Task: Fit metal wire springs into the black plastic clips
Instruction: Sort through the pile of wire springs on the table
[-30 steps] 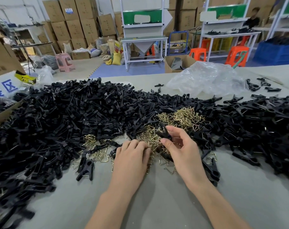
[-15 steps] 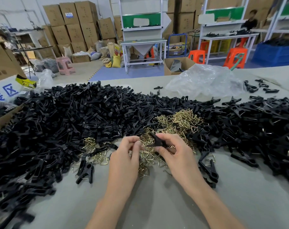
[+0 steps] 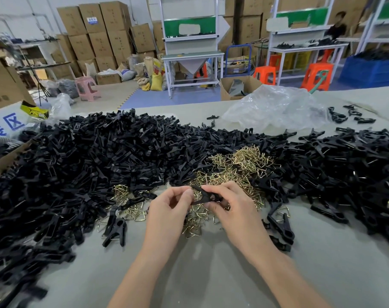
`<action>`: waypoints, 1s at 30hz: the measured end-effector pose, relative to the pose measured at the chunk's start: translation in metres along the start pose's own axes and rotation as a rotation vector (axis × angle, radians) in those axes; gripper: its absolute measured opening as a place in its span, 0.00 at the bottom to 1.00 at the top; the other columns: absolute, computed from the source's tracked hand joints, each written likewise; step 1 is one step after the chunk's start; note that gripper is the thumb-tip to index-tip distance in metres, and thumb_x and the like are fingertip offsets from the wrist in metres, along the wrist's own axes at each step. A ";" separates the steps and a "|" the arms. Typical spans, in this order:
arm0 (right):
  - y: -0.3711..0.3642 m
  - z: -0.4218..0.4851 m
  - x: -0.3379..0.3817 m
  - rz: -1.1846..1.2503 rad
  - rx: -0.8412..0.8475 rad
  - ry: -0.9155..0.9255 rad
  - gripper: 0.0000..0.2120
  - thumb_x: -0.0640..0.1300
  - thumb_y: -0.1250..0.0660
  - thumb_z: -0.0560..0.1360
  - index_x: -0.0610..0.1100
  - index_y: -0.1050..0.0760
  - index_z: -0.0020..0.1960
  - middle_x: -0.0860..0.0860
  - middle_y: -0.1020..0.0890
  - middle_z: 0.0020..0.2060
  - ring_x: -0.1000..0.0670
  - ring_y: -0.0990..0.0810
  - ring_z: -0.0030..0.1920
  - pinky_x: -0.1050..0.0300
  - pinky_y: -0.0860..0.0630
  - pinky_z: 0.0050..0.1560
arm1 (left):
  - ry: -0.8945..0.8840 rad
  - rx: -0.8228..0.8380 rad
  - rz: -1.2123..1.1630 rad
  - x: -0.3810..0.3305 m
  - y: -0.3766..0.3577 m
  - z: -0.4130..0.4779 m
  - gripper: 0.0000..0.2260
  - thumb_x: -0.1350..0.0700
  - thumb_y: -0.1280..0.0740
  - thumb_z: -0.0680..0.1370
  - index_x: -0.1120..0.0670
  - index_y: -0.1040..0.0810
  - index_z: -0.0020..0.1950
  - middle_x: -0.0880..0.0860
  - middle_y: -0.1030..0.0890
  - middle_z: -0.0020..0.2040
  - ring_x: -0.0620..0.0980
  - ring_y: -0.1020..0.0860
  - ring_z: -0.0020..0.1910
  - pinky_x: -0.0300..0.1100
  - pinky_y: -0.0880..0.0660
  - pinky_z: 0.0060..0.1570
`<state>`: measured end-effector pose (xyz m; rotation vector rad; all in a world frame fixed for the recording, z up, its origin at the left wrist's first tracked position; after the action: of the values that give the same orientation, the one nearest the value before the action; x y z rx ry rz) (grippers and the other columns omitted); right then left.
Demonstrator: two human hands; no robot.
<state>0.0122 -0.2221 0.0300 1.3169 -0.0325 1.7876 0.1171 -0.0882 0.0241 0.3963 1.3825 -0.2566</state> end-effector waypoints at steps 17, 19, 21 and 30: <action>-0.003 -0.003 0.016 -0.149 0.016 0.162 0.18 0.42 0.25 0.74 0.49 0.19 0.63 0.58 0.26 0.47 0.66 0.27 0.46 0.76 0.33 0.50 | -0.148 0.059 0.301 -0.005 -0.014 -0.012 0.18 0.52 0.42 0.85 0.42 0.34 0.74 0.41 0.17 0.49 0.42 0.20 0.46 0.41 0.26 0.49; -0.005 -0.004 0.016 -0.109 0.032 0.157 0.21 0.41 0.24 0.74 0.53 0.21 0.65 0.60 0.26 0.49 0.65 0.26 0.49 0.75 0.32 0.52 | -0.136 0.101 0.311 -0.004 -0.023 -0.016 0.21 0.45 0.46 0.84 0.40 0.39 0.77 0.38 0.20 0.58 0.36 0.24 0.58 0.33 0.30 0.57; -0.008 -0.004 0.018 -0.030 0.034 0.145 0.25 0.37 0.25 0.73 0.56 0.25 0.64 0.62 0.25 0.50 0.63 0.25 0.51 0.75 0.32 0.53 | -0.111 0.134 0.240 -0.006 -0.029 -0.019 0.22 0.40 0.47 0.83 0.41 0.36 0.76 0.34 0.24 0.61 0.26 0.30 0.61 0.28 0.34 0.59; -0.009 -0.006 0.027 0.042 0.016 0.097 0.21 0.52 0.30 0.67 0.63 0.28 0.58 0.69 0.25 0.53 0.58 0.25 0.54 0.70 0.29 0.53 | 0.146 0.233 -0.366 0.006 -0.046 -0.014 0.12 0.49 0.39 0.76 0.51 0.17 0.49 0.50 0.18 0.41 0.48 0.21 0.42 0.42 0.28 0.40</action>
<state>0.0125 -0.1972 0.0443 1.2474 0.0084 1.8891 0.0869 -0.1237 0.0103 0.3568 1.5710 -0.7060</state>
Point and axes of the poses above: each hand's wrist, its own z-axis towards the middle knuckle, its own y-axis out of the back of the hand, x = y × z, the point moved 7 cm from there along z, towards the middle knuckle
